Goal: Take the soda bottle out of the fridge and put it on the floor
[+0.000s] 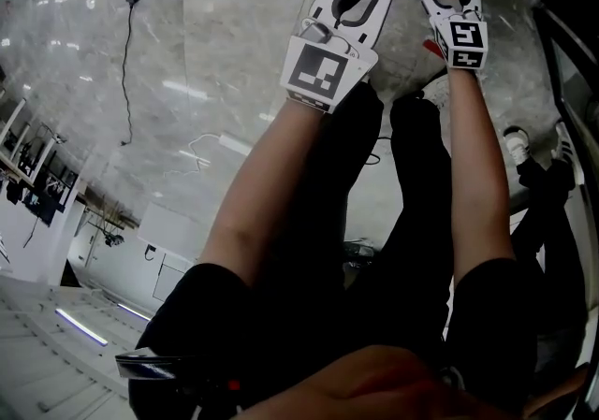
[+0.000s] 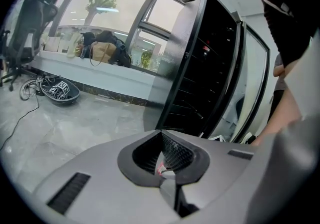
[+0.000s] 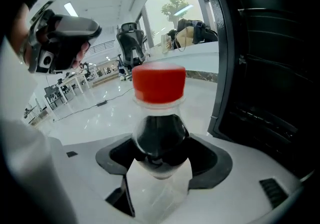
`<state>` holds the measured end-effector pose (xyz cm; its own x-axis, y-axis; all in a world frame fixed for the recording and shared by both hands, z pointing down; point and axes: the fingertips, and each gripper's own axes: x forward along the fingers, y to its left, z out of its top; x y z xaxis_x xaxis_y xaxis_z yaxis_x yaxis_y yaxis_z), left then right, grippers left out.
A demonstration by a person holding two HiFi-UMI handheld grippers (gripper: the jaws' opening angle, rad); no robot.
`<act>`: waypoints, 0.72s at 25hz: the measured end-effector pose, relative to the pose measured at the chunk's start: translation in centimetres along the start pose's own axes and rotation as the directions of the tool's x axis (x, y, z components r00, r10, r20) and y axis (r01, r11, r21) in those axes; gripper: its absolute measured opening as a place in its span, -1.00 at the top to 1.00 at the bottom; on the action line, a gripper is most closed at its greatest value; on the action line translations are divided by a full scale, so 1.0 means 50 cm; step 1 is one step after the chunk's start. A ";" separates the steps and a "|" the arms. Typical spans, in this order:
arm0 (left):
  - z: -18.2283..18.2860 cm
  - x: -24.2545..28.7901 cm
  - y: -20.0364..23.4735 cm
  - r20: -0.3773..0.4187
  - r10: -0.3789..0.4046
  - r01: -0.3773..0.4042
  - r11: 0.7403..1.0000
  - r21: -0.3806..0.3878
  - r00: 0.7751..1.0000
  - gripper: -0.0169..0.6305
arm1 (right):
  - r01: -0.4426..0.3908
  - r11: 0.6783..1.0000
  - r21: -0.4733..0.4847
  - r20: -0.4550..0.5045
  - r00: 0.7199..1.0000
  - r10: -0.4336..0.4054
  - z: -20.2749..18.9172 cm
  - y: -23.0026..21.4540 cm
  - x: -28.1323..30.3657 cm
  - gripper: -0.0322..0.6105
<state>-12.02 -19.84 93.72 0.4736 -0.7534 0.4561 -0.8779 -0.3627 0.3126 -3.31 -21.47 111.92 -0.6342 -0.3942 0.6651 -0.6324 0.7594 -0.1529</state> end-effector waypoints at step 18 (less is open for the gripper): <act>0.018 -0.022 0.006 0.011 0.008 -0.008 1.000 0.002 1.000 0.93 | -0.081 0.990 -0.118 -0.113 0.991 0.068 -0.035 0.066 0.025 -0.10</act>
<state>-12.85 -19.63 92.56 0.4660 -0.7624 0.4490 -0.8817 -0.3581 0.3072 -5.40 -18.57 113.51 -0.6212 -0.2804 0.7317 -0.5216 0.8448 -0.1191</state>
